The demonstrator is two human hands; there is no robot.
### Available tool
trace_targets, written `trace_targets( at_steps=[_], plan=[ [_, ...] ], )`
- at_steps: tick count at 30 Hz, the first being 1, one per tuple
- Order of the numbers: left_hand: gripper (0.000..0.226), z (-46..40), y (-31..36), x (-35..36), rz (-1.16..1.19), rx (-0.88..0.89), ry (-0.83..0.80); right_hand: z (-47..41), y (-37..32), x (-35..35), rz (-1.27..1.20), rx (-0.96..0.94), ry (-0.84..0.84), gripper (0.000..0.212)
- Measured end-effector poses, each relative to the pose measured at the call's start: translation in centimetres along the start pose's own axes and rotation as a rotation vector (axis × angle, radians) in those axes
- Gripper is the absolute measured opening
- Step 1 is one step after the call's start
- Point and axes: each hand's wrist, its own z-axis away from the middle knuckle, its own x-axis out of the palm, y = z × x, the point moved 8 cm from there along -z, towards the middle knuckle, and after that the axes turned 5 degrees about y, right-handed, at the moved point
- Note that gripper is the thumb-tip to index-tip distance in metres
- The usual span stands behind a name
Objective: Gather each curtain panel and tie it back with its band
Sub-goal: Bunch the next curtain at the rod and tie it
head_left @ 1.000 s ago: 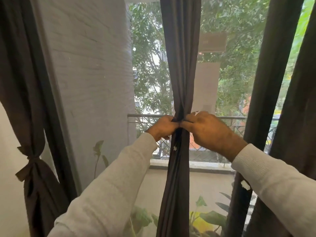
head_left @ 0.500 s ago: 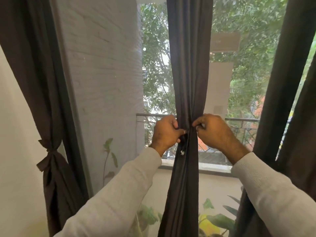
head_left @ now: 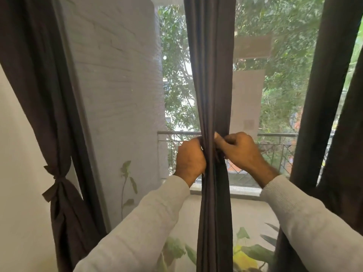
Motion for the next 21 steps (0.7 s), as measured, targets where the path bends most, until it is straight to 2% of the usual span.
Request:
trace_targets(
  at_steps=[2, 4, 6, 8, 11, 12, 15, 18, 21],
  plan=[
    [0.023, 0.3, 0.6, 0.0, -0.051, 0.018, 0.005, 0.2, -0.2, 0.1, -0.173, 0.042, -0.008, 0.065],
    [0.026, 0.2, 0.7, 0.1, -0.103, 0.037, 0.012, 0.4, -0.4, 0.6, -0.196, 0.023, -0.047, 0.063],
    [0.022, 0.0, 0.6, 0.2, -0.096, 0.038, 0.001, 0.3, 0.1, 0.9, -0.198, 0.028, -0.044, 0.050],
    [0.003, -0.3, -0.4, 0.4, 0.017, -0.025, -0.028, -0.4, 1.5, 0.6, -0.225, 0.085, 0.007, 0.033],
    [0.034, 0.1, -3.7, 0.7, 0.269, -0.283, -0.077, -1.5, 3.7, -0.9, -0.125, 0.181, 0.125, 0.031],
    [0.037, 0.4, -4.4, 0.5, 0.304, -0.315, -0.078, -1.9, 4.1, -1.3, -0.063, 0.188, 0.150, 0.033],
    [0.031, 1.2, -4.3, 0.1, 0.311, -0.284, -0.072, -2.3, 3.7, -1.8, 0.098, 0.157, 0.173, 0.037],
    [0.026, 1.9, -1.8, 1.8, 0.392, -0.204, -0.195, -2.6, 2.8, -0.8, 0.179, 0.122, 0.151, 0.044],
    [0.021, 1.8, -0.3, 3.5, 0.508, -0.156, -0.258, -2.9, 2.4, 0.8, 0.106, 0.116, 0.004, 0.042]
  ],
)
